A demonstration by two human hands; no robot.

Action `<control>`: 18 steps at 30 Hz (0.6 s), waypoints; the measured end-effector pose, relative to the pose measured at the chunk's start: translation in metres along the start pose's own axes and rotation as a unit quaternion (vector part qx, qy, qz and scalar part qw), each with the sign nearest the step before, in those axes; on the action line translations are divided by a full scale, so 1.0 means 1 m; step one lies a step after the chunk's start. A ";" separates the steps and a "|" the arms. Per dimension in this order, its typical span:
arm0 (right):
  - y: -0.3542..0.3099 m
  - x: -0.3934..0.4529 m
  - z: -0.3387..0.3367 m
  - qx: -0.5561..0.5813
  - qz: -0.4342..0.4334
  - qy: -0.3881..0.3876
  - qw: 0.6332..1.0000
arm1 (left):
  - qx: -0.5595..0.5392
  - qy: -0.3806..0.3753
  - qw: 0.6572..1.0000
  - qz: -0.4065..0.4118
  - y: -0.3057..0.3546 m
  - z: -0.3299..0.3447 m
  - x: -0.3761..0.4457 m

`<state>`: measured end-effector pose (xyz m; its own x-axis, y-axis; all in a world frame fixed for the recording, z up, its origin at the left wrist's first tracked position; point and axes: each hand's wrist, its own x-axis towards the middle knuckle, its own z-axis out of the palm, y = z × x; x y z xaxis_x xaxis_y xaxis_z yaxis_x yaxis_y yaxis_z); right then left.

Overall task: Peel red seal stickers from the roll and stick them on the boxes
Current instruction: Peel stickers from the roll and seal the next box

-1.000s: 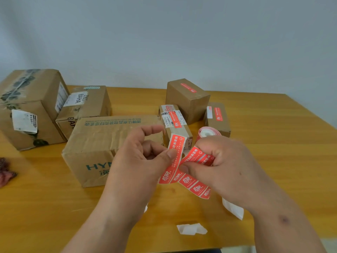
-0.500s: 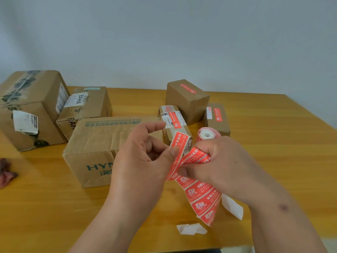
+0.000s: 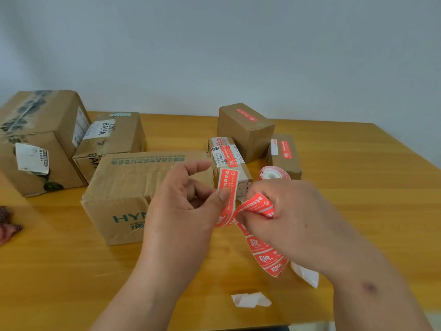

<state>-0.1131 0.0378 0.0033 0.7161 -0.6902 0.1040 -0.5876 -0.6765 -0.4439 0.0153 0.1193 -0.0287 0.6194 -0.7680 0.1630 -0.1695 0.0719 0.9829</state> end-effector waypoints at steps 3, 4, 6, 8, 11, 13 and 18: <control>0.002 -0.001 0.000 0.002 -0.002 -0.004 1.000 | 0.018 -0.038 0.999 -0.015 0.004 -0.004 -0.001; 0.002 -0.001 -0.001 0.009 -0.002 -0.005 1.000 | 0.018 -0.051 0.998 -0.018 0.004 -0.006 -0.001; 0.002 0.000 -0.001 0.032 0.004 -0.011 0.999 | 0.014 -0.065 0.998 -0.015 0.004 -0.007 -0.001; 0.001 0.001 -0.001 0.051 0.010 -0.027 0.998 | 0.021 -0.052 0.998 -0.004 0.003 -0.005 -0.001; 0.000 0.004 0.001 0.072 0.021 -0.034 0.997 | 0.043 -0.035 0.998 0.014 0.003 -0.002 -0.002; 0.002 0.005 0.002 0.089 0.025 -0.026 0.995 | 0.040 -0.031 0.999 0.016 0.002 -0.002 -0.003; 0.003 0.003 0.003 0.070 0.013 0.001 0.997 | 0.013 -0.024 1.000 0.011 0.000 -0.002 -0.003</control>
<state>-0.1115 0.0344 0.0001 0.7006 -0.7076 0.0920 -0.5474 -0.6156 -0.5670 0.0148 0.1226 -0.0289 0.5783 -0.7958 0.1799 -0.2027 0.0734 0.9765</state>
